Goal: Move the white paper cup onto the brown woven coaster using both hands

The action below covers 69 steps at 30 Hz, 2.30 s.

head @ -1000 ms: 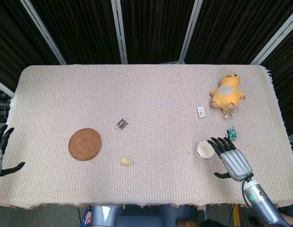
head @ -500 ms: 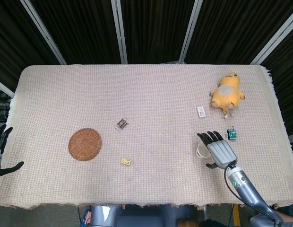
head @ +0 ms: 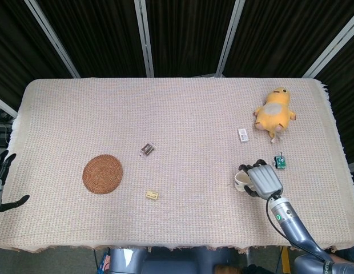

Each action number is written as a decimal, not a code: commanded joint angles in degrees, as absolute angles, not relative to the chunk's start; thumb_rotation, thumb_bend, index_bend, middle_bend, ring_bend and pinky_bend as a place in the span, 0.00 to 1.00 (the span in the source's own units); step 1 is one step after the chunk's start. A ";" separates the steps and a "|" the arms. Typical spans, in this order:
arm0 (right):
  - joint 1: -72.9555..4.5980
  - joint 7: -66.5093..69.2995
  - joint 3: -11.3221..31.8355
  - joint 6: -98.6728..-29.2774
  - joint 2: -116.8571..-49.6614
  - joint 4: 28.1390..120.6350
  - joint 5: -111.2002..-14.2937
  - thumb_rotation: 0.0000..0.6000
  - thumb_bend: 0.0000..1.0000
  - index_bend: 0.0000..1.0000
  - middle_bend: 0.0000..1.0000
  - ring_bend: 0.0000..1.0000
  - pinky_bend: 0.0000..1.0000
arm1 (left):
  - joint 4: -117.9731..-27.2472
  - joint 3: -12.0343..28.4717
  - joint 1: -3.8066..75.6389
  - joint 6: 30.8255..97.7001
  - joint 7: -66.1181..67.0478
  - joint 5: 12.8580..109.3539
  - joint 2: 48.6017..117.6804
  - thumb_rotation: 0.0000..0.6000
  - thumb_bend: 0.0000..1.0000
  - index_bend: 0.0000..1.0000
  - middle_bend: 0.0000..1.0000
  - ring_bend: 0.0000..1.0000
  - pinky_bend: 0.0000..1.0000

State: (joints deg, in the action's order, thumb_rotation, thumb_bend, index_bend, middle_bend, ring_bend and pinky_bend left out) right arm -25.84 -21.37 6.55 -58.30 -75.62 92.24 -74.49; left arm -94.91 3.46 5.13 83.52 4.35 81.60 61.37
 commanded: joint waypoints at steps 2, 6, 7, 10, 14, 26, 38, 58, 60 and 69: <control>-27.01 -21.03 7.20 -59.14 -75.28 94.68 -76.93 1.00 0.26 0.30 0.44 0.41 0.25 | -94.82 3.64 5.26 83.12 4.12 81.08 61.29 1.00 0.00 0.00 0.00 0.00 0.00; -30.45 -22.49 9.25 -57.84 -76.03 96.90 -78.77 1.00 0.26 0.30 0.44 0.39 0.25 | -94.34 4.02 5.80 81.62 4.29 79.49 61.48 1.00 0.00 0.00 0.00 0.00 0.00; -31.66 -23.51 9.89 -57.01 -76.59 97.10 -78.51 1.00 0.26 0.29 0.44 0.39 0.25 | -94.21 4.13 5.98 81.17 4.47 79.02 61.58 1.00 0.00 0.00 0.00 0.00 0.00; -35.42 -26.90 11.60 -54.24 -78.88 96.79 -77.57 1.00 0.26 0.29 0.44 0.39 0.25 | -93.83 4.50 6.46 80.16 5.09 77.79 61.95 1.00 0.00 0.00 0.00 0.00 0.00; -40.83 -30.75 14.29 -50.37 -83.55 94.62 -73.92 1.00 0.26 0.29 0.44 0.39 0.25 | -93.41 5.04 6.95 79.21 5.51 76.32 62.31 1.00 0.00 0.00 0.00 0.00 0.00; -50.41 -43.09 15.15 -48.14 -95.76 86.45 -64.49 1.00 0.09 0.09 0.19 0.18 0.20 | -92.28 6.21 7.26 78.59 5.00 73.71 62.38 1.00 0.00 0.00 0.00 0.00 0.00; -44.65 -46.09 10.57 -57.74 -84.01 102.20 -65.76 1.00 0.00 0.00 0.00 0.00 0.02 | -91.94 6.08 7.19 78.31 3.19 74.08 61.79 1.00 0.00 0.00 0.00 0.00 0.00; -21.70 -6.69 -1.11 -84.49 -71.56 85.68 -89.91 1.00 0.00 0.00 0.00 0.00 0.00 | -99.86 11.35 29.01 63.36 7.29 91.56 66.96 1.00 0.00 0.03 0.00 0.00 0.07; -19.68 -5.74 -1.24 -86.75 -72.26 83.88 -89.76 1.00 0.00 0.00 0.00 0.00 0.00 | -101.63 12.97 33.45 57.98 10.87 89.22 69.46 1.00 0.00 0.05 0.01 0.01 0.10; -17.24 -4.55 0.14 -88.31 -71.87 82.32 -88.54 1.00 0.00 0.00 0.00 0.00 0.00 | -99.07 16.45 47.45 44.81 29.85 74.10 83.14 1.00 0.00 0.09 0.06 0.05 0.15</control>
